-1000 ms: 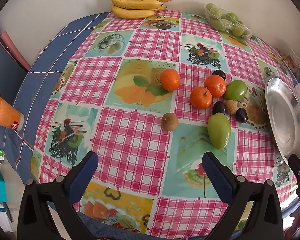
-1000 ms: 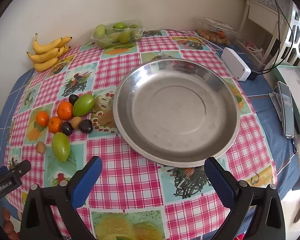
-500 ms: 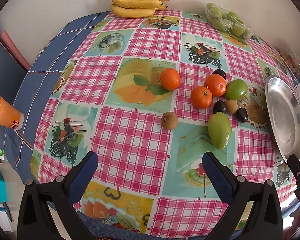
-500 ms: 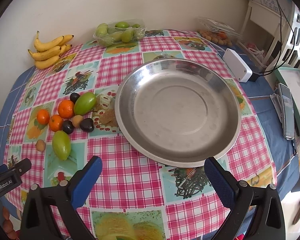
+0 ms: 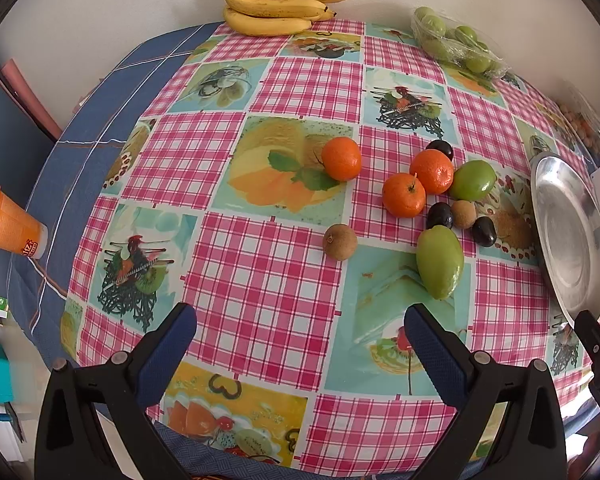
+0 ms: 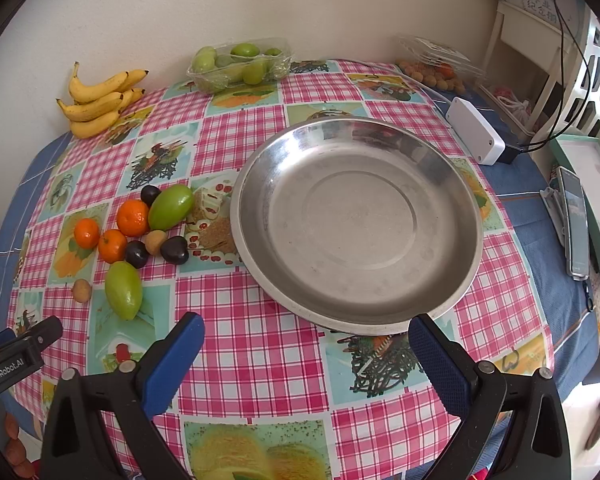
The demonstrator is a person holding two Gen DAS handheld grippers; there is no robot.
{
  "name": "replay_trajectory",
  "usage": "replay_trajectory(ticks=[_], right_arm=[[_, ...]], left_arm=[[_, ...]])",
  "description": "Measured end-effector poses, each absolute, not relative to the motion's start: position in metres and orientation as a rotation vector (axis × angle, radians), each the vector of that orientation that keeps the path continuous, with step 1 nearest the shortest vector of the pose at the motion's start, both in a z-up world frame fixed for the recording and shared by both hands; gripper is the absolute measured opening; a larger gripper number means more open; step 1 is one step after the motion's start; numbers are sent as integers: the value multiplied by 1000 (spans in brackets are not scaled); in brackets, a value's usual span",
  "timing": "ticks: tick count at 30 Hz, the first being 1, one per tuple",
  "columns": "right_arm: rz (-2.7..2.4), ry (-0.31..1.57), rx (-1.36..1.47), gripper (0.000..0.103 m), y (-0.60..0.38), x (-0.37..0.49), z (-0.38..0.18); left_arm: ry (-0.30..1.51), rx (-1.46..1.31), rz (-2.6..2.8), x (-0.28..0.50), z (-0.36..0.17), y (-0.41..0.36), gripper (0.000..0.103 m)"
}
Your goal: Organize fruits
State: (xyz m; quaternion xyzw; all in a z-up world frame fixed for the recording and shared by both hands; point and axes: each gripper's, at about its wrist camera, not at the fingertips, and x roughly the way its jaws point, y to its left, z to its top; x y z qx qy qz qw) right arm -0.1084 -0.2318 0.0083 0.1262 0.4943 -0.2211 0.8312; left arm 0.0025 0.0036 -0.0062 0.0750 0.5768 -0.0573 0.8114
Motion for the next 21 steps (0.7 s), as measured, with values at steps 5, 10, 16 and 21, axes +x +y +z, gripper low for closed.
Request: replay_trajectory(ticks=[5, 10, 16, 21], right_arm=[[-469, 1048, 267, 103, -232, -108, 8], [-469, 1048, 266, 103, -232, -109, 9], [-469, 1048, 266, 103, -232, -108, 9], [-470, 1048, 267, 103, -231, -108, 8]], left_arm=[[1232, 159, -122, 3, -6, 4, 103], [1231, 158, -121, 3, -6, 4, 103], [1231, 152, -122, 3, -5, 4, 103], [1229, 147, -124, 3, -5, 4, 103]])
